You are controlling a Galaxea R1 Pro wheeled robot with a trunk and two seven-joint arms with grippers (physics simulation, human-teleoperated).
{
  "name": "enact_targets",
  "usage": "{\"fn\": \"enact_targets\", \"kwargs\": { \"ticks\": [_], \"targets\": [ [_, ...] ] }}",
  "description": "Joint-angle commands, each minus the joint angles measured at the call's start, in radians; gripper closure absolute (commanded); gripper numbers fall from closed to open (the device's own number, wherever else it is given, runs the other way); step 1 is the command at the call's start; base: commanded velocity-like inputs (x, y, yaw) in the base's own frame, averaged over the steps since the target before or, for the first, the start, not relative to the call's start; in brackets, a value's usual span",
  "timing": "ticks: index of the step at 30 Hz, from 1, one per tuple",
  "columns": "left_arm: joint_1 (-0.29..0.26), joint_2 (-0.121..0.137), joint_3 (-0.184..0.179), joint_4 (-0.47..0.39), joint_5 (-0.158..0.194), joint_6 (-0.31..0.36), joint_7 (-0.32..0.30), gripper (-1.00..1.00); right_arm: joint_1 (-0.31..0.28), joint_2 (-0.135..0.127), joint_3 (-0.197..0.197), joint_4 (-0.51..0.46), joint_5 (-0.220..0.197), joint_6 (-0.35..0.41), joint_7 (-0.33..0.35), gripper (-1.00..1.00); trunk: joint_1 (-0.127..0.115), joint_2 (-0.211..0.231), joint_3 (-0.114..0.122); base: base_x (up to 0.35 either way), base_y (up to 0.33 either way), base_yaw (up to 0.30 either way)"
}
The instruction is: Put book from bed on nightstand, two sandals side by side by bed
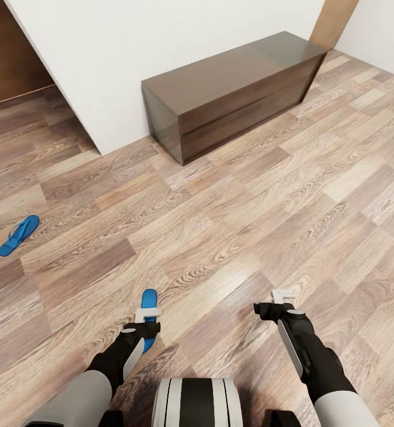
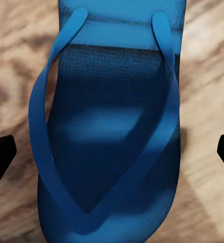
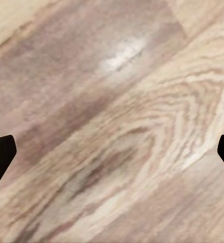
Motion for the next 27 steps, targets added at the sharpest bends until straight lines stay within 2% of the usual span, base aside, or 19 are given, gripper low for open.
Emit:
{"fn": "enact_targets", "kwargs": {
  "ticks": [1,10,20,27],
  "targets": [
    [0.000,0.000,-0.003,-0.002,0.005,0.006,0.005,-1.00,0.000,0.000,0.001,-0.001,-0.001,0.005,-0.003,-1.00,0.000,0.000,-0.001,0.047,0.000,0.000],
    [0.000,0.000,-0.003,-0.003,0.005,0.007,0.007,-1.00,-0.001,0.000,0.001,-0.001,0.000,0.005,-0.003,-1.00,0.000,0.000,-0.001,0.110,0.000,0.000],
    [0.000,0.000,-0.003,-0.003,0.005,0.007,0.007,-1.00,-0.001,0.000,0.001,-0.001,0.000,0.005,-0.003,-1.00,0.004,-0.003,-0.039,0.005,0.000,0.000],
    [0.000,0.000,-0.003,-0.003,0.005,0.006,0.007,-1.00,-0.001,0.000,0.001,-0.001,0.000,0.004,-0.003,-1.00,0.004,-0.003,-0.039,0.000,0.000,0.000]
  ]
}}
